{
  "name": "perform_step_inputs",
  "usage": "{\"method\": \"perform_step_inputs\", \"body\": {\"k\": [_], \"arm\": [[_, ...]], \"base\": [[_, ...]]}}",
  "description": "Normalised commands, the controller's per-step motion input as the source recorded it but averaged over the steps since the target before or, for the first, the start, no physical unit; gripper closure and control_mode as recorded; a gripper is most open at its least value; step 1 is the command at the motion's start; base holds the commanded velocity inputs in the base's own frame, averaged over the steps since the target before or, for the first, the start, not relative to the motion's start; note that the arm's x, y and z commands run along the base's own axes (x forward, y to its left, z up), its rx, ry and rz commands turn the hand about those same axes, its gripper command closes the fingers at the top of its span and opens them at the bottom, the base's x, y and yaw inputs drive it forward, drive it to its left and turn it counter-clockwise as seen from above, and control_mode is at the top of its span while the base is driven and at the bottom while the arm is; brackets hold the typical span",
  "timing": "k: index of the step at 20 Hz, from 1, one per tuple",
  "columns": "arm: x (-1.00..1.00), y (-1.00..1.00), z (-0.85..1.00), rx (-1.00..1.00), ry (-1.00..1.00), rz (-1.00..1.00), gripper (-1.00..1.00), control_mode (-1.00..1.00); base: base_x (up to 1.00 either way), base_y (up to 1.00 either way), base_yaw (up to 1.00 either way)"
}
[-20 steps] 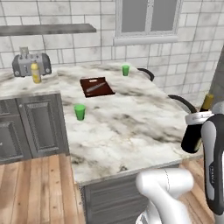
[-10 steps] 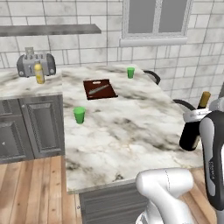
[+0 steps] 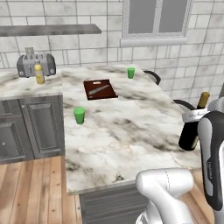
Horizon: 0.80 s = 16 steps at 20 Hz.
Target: Place the drinks on the dining counter in a tight cluster.
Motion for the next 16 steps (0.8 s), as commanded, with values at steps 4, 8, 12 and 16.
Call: {"method": "perform_step_inputs", "body": {"k": [4, 8, 12, 16], "arm": [[0.0, 0.0, 0.0, 0.0, 0.0, 0.0, 1.0, 1.0], [0.14, 0.74, -0.02, 0.0, 0.0, -0.07, 1.0, -1.0], [0.3, 0.99, -0.19, 0.0, 0.08, -0.01, 1.0, -1.0], [0.55, 0.89, -0.3, 0.0, 0.18, 0.1, 1.0, -1.0]], "base": [[0.0, 0.21, -0.02], [0.0, 0.0, 0.0], [0.0, 0.0, 0.0], [0.0, 0.0, 0.0]]}}
